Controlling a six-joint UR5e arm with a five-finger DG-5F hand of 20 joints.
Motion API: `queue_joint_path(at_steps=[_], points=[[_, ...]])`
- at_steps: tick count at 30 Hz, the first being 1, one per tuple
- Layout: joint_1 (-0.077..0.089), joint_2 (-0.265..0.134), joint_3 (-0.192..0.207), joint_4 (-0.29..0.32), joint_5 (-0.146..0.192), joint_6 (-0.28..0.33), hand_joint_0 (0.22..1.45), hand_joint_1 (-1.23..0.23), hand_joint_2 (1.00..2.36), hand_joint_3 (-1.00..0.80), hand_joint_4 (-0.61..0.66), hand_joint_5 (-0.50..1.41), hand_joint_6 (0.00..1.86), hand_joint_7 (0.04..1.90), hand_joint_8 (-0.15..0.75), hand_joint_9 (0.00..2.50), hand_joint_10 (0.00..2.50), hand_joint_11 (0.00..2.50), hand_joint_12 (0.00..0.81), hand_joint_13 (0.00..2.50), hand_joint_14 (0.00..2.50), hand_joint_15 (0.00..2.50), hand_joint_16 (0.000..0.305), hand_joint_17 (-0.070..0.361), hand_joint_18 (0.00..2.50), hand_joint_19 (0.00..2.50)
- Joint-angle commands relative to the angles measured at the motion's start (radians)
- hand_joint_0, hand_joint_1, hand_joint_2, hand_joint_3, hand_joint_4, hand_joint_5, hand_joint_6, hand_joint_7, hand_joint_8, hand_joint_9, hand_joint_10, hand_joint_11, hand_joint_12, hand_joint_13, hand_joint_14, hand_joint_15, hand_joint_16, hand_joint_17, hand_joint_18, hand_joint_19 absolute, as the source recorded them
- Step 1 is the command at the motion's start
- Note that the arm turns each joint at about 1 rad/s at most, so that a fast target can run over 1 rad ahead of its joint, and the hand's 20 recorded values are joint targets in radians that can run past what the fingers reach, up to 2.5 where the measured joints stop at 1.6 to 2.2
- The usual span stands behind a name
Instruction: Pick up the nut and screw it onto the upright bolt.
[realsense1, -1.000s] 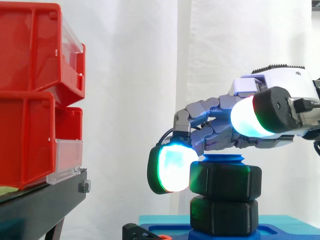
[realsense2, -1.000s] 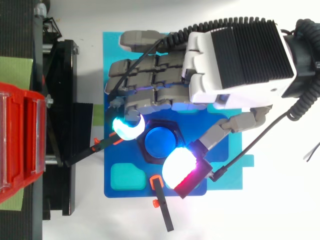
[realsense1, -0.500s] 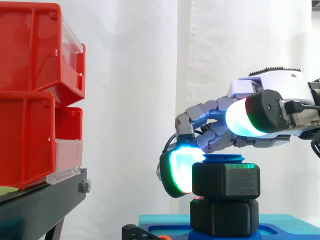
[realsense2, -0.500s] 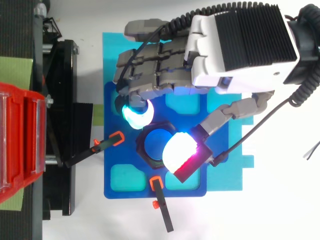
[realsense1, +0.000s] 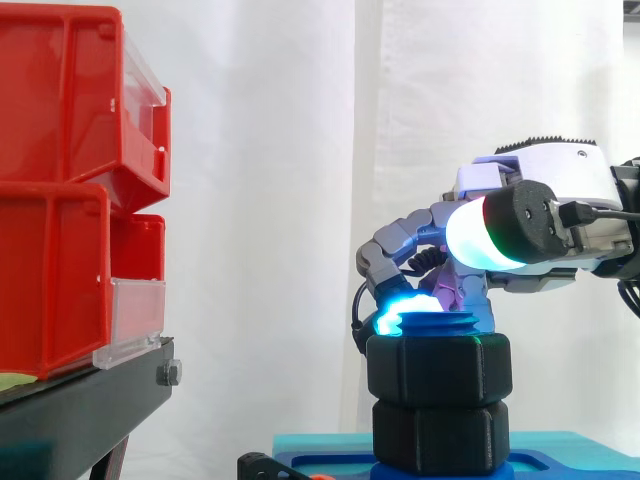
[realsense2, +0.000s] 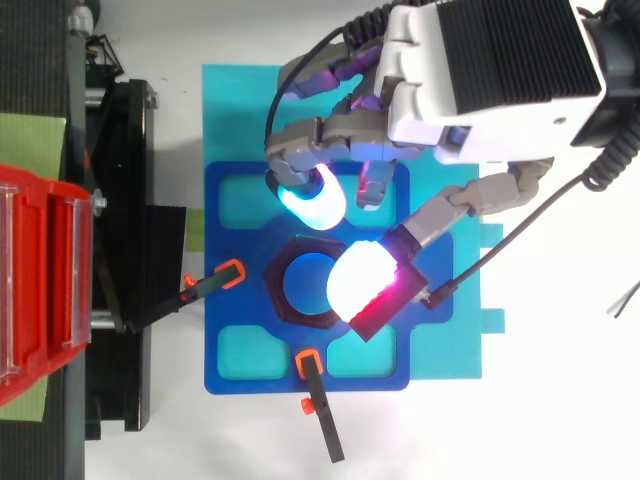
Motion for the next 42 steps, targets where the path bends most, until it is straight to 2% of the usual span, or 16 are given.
queue_joint_path(at_steps=[1, 5, 8, 10, 11, 14, 16, 17, 20, 22, 26, 30, 34, 40, 42], points=[[-0.004, 0.0, 0.0, 0.001, 0.0, 0.0, 0.53, -0.31, 1.0, -0.5, 0.11, 0.1, 0.54, 1.38, 0.18, 1.71, 0.0, 0.06, 0.159, 1.22, 0.0, 0.0, 0.006, 0.014, 0.74, 0.0], [-0.007, 0.001, 0.0, 0.001, -0.002, 0.0, 0.53, -0.31, 1.0, -0.5, 0.1, 0.09, 0.55, 1.37, 0.177, 1.78, 0.0, 0.12, 0.156, 1.26, 0.0, 0.0, 0.005, 0.011, 0.8, 0.0], [-0.009, 0.0, 0.006, 0.001, -0.006, 0.0, 0.52, -0.3, 1.0, -0.5, 0.11, 0.09, 0.5, 1.44, 0.234, 1.69, 0.0, 0.11, 0.177, 1.21, 0.0, 0.0, 0.008, 0.019, 0.71, 0.0], [-0.01, 0.001, 0.017, 0.001, -0.011, -0.002, 0.52, -0.29, 1.0, -0.5, 0.16, 0.03, 0.5, 1.25, 0.269, 1.56, 0.0, 0.1, 0.207, 1.1, 0.0, 0.0, 0.011, 0.025, 0.62, 0.0], [-0.015, 0.0, 0.035, 0.0, -0.015, -0.006, 0.51, -0.29, 1.0, -0.5, 0.2, 0.0, 0.5, 1.16, 0.273, 1.48, 0.0, 0.08, 0.217, 1.06, 0.0, 0.0, 0.012, 0.028, 0.6, 0.0], [-0.019, 0.0, 0.054, -0.002, -0.026, -0.025, 0.51, -0.29, 1.0, -0.5, 0.26, -0.05, 0.5, 0.97, 0.278, 1.39, 0.0, 0.06, 0.24, 0.98, 0.0, 0.0, 0.016, 0.037, 0.53, 0.0], [-0.021, 0.0, 0.055, 0.0, -0.029, -0.029, 0.5, -0.29, 1.0, -0.5, 0.26, -0.08, 0.5, 0.89, 0.275, 1.28, 0.0, 0.03, 0.249, 0.92, 0.0, 0.0, 0.018, 0.04, 0.49, 0.0], [-0.024, 0.0, 0.057, 0.001, -0.041, -0.04, 0.5, -0.3, 1.0, -0.5, 0.25, -0.1, 0.5, 0.85, 0.28, 1.25, 0.0, 0.02, 0.251, 0.88, 0.0, 0.0, 0.02, 0.044, 0.45, 0.0], [-0.022, 0.0, 0.057, 0.003, -0.043, -0.041, 0.49, -0.3, 1.0, -0.5, 0.21, -0.12, 0.5, 0.74, 0.269, 1.12, 0.0, 0.0, 0.258, 0.78, 0.0, 0.0, 0.022, 0.051, 0.41, 0.0], [-0.016, 0.0, 0.057, 0.003, -0.043, -0.043, 0.48, -0.3, 1.0, -0.5, 0.18, -0.15, 0.5, 0.67, 0.249, 0.93, 0.0, 0.0, 0.278, 0.68, 0.0, 0.0, 0.027, 0.06, 0.34, 0.0], [-0.005, 0.0, 0.057, -0.002, -0.041, -0.043, 0.48, -0.3, 1.0, -0.5, 0.16, -0.16, 0.5, 0.62, 0.239, 0.81, 0.0, 0.0, 0.287, 0.56, 0.0, 0.0, 0.029, 0.065, 0.22, 0.0], [0.011, 0.0, 0.057, -0.019, -0.037, -0.041, 0.47, -0.31, 1.0, -0.5, 0.12, -0.19, 0.5, 0.55, 0.22, 0.62, 0.0, 0.0, 0.293, 0.38, 0.0, 0.0, 0.031, 0.069, 0.0, 0.0], [0.022, 0.0, 0.057, -0.029, -0.038, -0.04, 0.46, -0.31, 1.0, -0.5, 0.08, -0.2, 0.5, 0.53, 0.207, 0.41, 0.0, 0.0, 0.308, 0.19, 0.0, 0.0, 0.036, 0.081, 0.0, 0.0], [0.03, 0.0, 0.057, -0.029, -0.037, -0.04, 0.45, -0.29, 1.0, -0.5, 0.05, -0.23, 0.5, 0.52, 0.18, 0.2, 0.0, 0.0, 0.305, 0.0, 0.0, 0.0, 0.038, 0.086, 0.0, 0.0], [0.033, 0.0, 0.057, -0.031, -0.037, -0.04, 0.45, -0.28, 1.0, -0.5, 0.04, -0.23, 0.5, 0.52, 0.169, 0.15, 0.0, 0.0, 0.306, 0.0, 0.0, 0.0, 0.039, 0.088, 0.0, 0.0]])
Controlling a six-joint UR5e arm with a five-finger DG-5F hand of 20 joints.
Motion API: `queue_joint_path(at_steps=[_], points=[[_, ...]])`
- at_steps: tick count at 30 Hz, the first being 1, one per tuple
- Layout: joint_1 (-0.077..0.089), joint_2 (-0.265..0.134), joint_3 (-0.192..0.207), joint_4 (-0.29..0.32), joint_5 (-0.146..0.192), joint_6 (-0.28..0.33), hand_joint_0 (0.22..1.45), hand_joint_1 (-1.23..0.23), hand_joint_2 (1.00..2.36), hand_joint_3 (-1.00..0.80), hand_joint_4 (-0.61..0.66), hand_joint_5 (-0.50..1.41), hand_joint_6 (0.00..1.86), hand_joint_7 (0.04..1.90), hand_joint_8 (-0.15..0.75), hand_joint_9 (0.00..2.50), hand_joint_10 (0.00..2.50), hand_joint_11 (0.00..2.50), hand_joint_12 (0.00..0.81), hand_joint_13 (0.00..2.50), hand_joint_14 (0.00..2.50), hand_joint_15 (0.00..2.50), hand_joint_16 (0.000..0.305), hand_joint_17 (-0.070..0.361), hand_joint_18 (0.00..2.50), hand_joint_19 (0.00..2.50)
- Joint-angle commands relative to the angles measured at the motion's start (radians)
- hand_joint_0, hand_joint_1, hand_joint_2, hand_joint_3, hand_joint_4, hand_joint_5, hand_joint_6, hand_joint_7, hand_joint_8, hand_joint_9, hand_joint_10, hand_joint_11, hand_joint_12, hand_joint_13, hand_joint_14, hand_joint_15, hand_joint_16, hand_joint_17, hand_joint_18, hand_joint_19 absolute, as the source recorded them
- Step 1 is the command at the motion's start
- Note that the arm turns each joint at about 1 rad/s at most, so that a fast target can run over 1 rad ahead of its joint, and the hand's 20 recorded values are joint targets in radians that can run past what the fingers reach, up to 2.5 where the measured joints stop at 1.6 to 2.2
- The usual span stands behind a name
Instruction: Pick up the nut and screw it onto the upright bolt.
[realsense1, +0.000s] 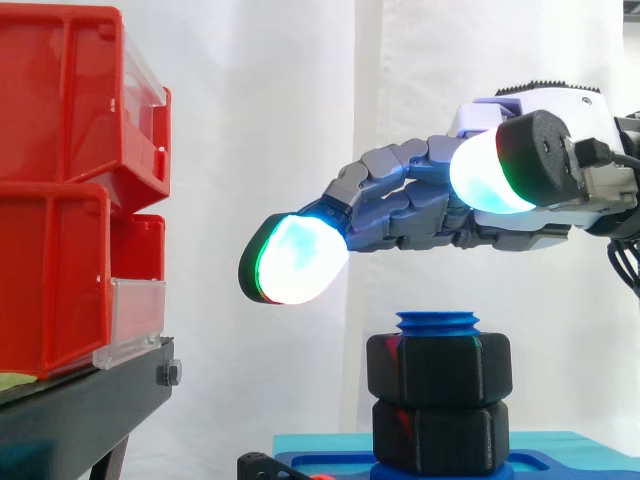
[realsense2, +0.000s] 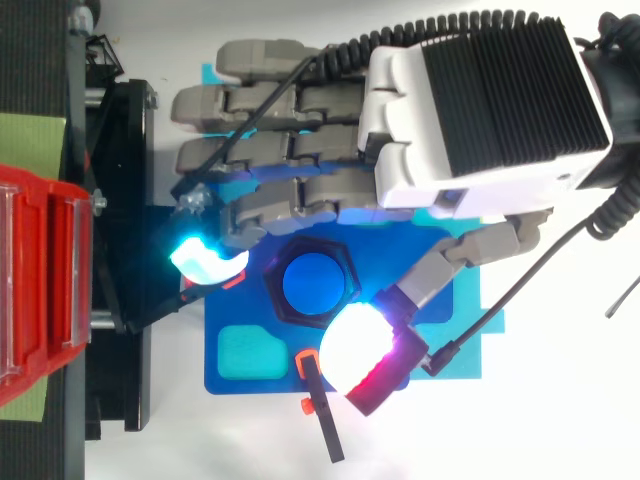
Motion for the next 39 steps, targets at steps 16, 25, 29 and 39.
queue_joint_path(at_steps=[16, 25, 29, 39], points=[[0.006, 0.0, -0.041, 0.029, 0.0, 0.003, 0.45, -0.26, 1.0, -0.5, 0.05, -0.23, 0.5, 0.52, 0.168, 0.08, 0.0, 0.0, 0.306, 0.0, 0.0, 0.0, 0.039, 0.088, 0.0, 0.0], [0.008, -0.002, -0.041, 0.026, 0.002, 0.003, 0.45, -0.27, 1.0, -0.5, 0.06, -0.23, 0.5, 0.54, 0.173, 0.11, 0.0, 0.0, 0.306, 0.0, 0.0, 0.0, 0.038, 0.084, 0.0, 0.0], [0.008, 0.0, -0.041, 0.019, 0.002, 0.003, 0.45, -0.27, 1.0, -0.5, 0.07, -0.23, 0.5, 0.55, 0.175, 0.12, 0.0, 0.0, 0.306, 0.0, 0.0, 0.0, 0.037, 0.083, 0.0, 0.0], [0.009, 0.0, -0.041, 0.0, 0.002, 0.003, 0.45, -0.27, 1.0, -0.5, 0.08, -0.22, 0.5, 0.58, 0.184, 0.14, 0.0, 0.0, 0.303, 0.0, 0.0, 0.0, 0.034, 0.077, 0.0, 0.0]])
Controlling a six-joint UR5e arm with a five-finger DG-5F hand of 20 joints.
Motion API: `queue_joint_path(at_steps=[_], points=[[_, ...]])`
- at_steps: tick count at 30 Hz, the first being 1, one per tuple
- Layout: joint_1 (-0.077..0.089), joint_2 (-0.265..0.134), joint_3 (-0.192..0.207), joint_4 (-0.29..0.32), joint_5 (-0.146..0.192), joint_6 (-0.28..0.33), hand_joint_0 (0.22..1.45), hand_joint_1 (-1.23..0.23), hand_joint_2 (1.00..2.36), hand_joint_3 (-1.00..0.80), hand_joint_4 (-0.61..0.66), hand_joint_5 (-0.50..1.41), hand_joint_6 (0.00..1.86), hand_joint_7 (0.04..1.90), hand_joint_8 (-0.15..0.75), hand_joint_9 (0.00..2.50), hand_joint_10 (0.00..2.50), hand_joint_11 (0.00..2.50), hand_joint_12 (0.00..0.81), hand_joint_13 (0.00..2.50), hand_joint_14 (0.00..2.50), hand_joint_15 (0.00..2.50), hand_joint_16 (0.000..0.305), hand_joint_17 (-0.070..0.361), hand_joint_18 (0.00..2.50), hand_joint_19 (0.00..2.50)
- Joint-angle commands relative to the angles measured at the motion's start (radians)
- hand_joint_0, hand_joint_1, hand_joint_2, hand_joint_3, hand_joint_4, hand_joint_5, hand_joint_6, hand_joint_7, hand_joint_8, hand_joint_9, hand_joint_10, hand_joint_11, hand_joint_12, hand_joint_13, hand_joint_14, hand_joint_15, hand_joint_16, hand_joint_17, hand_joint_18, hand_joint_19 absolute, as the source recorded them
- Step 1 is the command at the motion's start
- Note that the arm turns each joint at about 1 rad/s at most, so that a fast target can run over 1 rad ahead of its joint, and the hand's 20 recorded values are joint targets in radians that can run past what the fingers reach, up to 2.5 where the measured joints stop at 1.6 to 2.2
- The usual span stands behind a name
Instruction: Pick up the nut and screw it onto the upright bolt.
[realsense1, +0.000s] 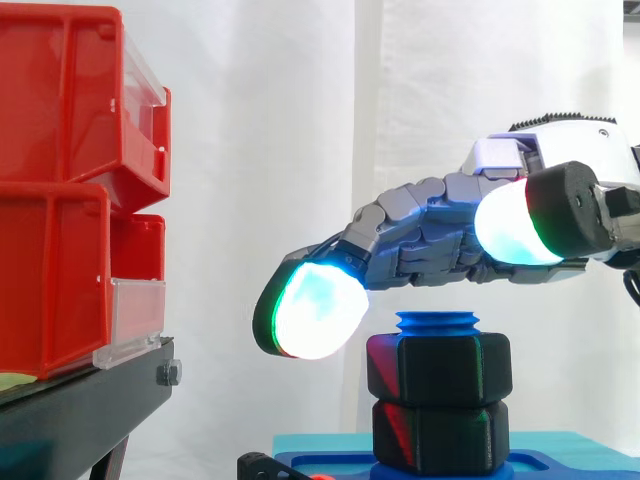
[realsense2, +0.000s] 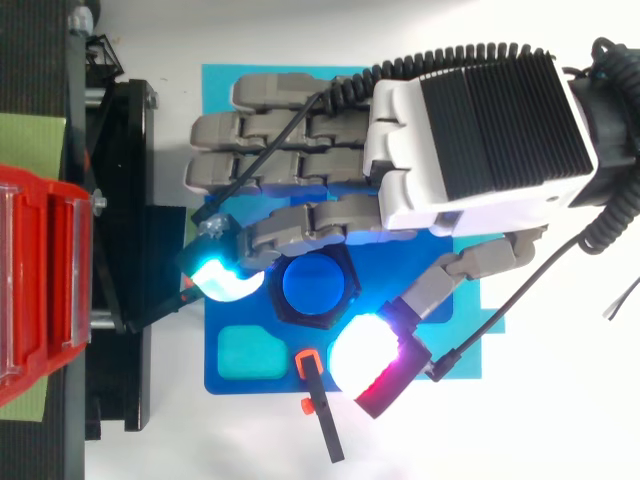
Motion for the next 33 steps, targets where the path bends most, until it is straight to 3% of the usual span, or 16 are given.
queue_joint_path(at_steps=[1, 28, 33], points=[[0.002, -0.001, 0.0, -0.008, -0.001, 0.0, 0.45, -0.28, 1.0, -0.5, 0.08, -0.22, 0.5, 0.58, 0.184, 0.14, 0.0, 0.0, 0.302, 0.0, 0.0, 0.0, 0.035, 0.078, 0.0, 0.0], [0.008, -0.001, 0.0, -0.033, -0.001, -0.003, 0.46, -0.29, 1.0, -0.5, 0.11, -0.21, 0.5, 0.62, 0.198, 0.18, 0.0, 0.0, 0.298, 0.05, 0.0, 0.0, 0.031, 0.069, 0.0, 0.0], [0.006, -0.001, 0.0, -0.033, -0.001, -0.003, 0.47, -0.3, 1.0, -0.5, 0.15, -0.19, 0.5, 0.7, 0.218, 0.3, 0.0, 0.0, 0.252, 0.19, 0.0, 0.0, 0.021, 0.046, 0.0, 0.0]])
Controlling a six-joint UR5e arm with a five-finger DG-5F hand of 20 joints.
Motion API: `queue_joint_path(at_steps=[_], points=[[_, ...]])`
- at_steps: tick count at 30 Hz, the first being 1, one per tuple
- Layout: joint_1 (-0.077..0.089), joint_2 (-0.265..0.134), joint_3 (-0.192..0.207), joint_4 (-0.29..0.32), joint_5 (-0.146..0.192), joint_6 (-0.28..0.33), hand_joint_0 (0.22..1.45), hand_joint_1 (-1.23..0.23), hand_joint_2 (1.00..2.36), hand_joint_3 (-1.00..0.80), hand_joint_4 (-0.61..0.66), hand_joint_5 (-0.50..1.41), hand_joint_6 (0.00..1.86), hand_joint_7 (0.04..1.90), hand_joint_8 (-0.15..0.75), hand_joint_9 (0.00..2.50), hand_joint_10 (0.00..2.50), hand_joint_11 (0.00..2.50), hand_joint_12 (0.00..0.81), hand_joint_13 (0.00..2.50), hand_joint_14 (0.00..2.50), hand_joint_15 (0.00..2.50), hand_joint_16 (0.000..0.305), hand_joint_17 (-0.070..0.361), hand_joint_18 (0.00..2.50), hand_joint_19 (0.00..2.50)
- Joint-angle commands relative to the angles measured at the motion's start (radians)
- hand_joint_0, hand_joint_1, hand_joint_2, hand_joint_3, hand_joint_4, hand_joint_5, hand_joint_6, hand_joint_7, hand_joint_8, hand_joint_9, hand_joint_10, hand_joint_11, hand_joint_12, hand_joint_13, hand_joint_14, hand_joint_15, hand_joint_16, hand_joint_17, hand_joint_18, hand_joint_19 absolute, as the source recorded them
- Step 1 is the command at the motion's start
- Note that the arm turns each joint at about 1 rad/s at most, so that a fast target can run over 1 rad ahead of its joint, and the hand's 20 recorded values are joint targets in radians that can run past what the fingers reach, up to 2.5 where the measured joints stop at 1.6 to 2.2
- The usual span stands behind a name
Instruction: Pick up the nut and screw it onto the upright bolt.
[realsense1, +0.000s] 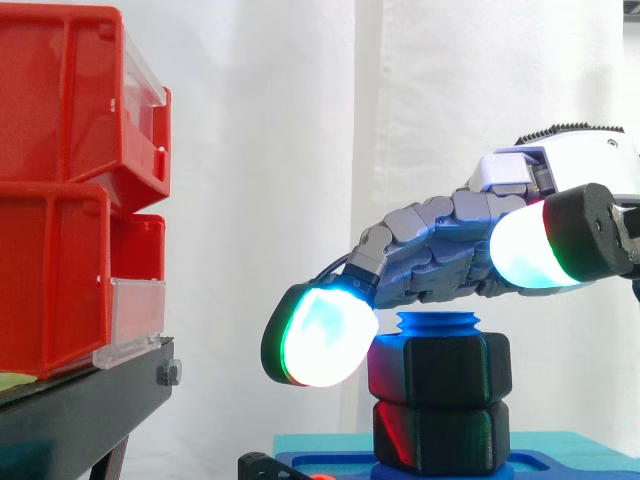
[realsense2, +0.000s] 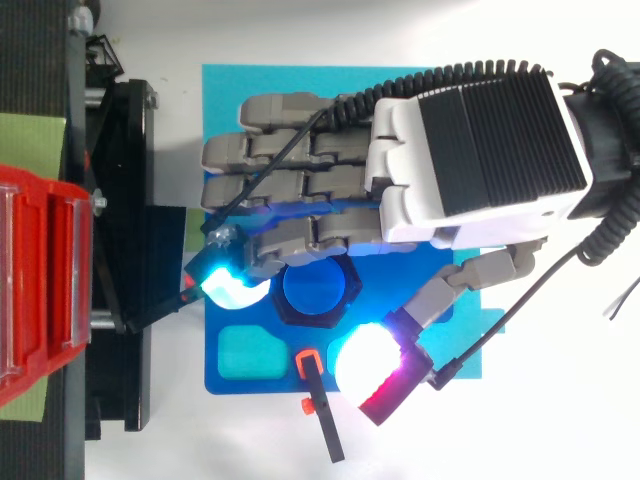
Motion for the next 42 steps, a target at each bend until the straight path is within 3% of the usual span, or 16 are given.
queue_joint_path(at_steps=[1, 7, 23, 42], points=[[-0.001, 0.0, -0.001, 0.0, 0.0, 0.0, 0.47, -0.3, 1.0, -0.5, 0.16, -0.18, 0.5, 0.73, 0.225, 0.32, 0.0, 0.0, 0.239, 0.23, 0.0, 0.0, 0.019, 0.042, 0.0, 0.0], [-0.009, 0.001, -0.001, 0.001, 0.001, -0.002, 0.48, -0.31, 1.0, -0.5, 0.2, -0.15, 0.5, 0.88, 0.236, 0.42, 0.0, 0.0, 0.202, 0.32, 0.0, 0.0, 0.014, 0.032, 0.0, 0.0], [-0.012, 0.0, 0.0, 0.0, 0.001, -0.003, 0.49, -0.31, 1.0, -0.5, 0.24, -0.07, 0.5, 1.18, 0.248, 0.58, 0.0, 0.0, 0.196, 0.41, 0.0, 0.0, 0.014, 0.031, 0.11, 0.0], [-0.02, 0.0, 0.0, -0.012, 0.001, -0.003, 0.51, -0.31, 1.0, -0.5, 0.21, 0.01, 0.5, 1.35, 0.266, 0.83, 0.0, 0.0, 0.2, 0.52, 0.0, 0.0, 0.016, 0.036, 0.19, 0.0]])
